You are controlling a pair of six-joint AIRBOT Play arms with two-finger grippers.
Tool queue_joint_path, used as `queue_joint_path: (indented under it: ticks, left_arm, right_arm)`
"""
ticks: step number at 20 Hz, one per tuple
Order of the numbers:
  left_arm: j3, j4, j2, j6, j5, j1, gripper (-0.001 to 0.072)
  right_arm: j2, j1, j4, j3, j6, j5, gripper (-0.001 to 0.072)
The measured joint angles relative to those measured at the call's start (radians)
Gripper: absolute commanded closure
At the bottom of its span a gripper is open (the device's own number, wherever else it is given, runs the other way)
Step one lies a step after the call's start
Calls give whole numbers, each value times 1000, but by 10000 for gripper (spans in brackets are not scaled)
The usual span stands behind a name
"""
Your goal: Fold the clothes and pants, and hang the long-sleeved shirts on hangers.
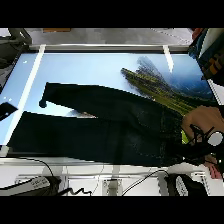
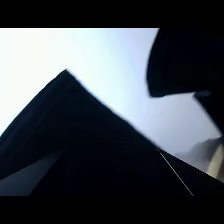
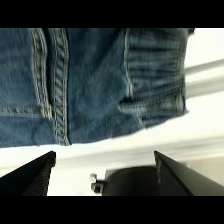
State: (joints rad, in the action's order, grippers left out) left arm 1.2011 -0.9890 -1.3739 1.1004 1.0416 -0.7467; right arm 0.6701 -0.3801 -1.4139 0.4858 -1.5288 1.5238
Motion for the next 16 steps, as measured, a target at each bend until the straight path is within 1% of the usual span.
queue_joint_path:
  ticks: [2,5,8,10,12,13,14,15,16]
  left_arm:
    - [0,96,-34,25,-41,57,-13]
    - [0,188,-101,103,-137,165,-13]
    - [0,244,-166,201,-307,278,4]
    - [0,255,-209,316,-414,332,4]
    - [0,238,-249,435,-468,365,4]
    - [0,219,-262,475,-484,374,4]
    - [0,193,-274,503,-496,381,29]
    - [0,161,-282,529,-506,386,96]
    - [0,129,-288,548,-516,389,131]
  right_arm:
    - [0,0,2,-2,0,-35,24]
    - [0,0,7,-2,-3,-79,24]
    - [0,0,16,-1,-5,-98,24]
    - [0,0,18,-1,-5,-105,24]
    - [0,0,20,-1,-6,-114,24]
    - [0,0,20,-1,-6,-118,24]
    - [0,0,21,-1,-6,-121,24]
    - [0,0,21,-1,-6,-124,24]
    - [0,0,21,-1,-6,-126,24]
